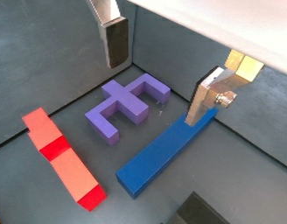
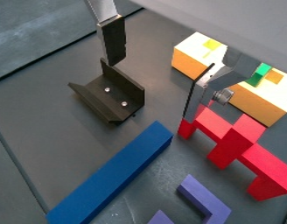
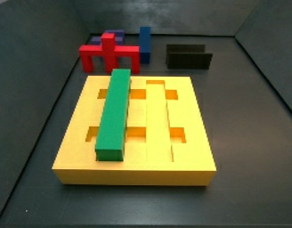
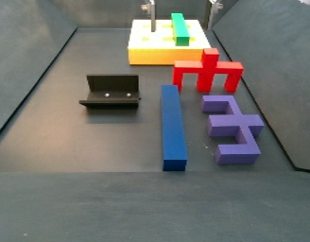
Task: Pick up the blue object. Move up. Move to above the board. Insert the blue object.
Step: Pick up the blue object.
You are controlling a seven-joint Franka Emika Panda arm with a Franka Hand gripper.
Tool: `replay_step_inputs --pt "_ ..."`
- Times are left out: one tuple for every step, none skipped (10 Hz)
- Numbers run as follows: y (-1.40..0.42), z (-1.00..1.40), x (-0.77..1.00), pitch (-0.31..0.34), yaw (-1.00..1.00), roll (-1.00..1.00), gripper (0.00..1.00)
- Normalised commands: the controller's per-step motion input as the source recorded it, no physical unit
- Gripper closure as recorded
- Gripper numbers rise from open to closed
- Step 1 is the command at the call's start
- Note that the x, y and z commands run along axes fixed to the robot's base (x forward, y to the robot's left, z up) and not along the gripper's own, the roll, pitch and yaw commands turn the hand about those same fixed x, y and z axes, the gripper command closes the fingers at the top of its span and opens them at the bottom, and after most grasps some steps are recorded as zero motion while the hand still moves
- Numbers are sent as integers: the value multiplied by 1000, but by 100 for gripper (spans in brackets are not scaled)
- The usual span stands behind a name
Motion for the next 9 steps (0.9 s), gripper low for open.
replay_step_inputs --pt "-40 -17 0 0 0 0 0" --pt "600 -646 43 -34 -137 -199 0" --pt "780 -786 49 -59 -146 -156 0" --pt "780 -969 163 -20 -206 -60 0" --pt "654 -1000 243 0 -240 0 0" --pt "597 -1000 171 0 -229 17 0" --pt "449 -1000 166 0 -157 20 0" --pt "200 -1000 277 -3 -186 0 0" --pt "0 -989 140 -77 -240 -41 0"
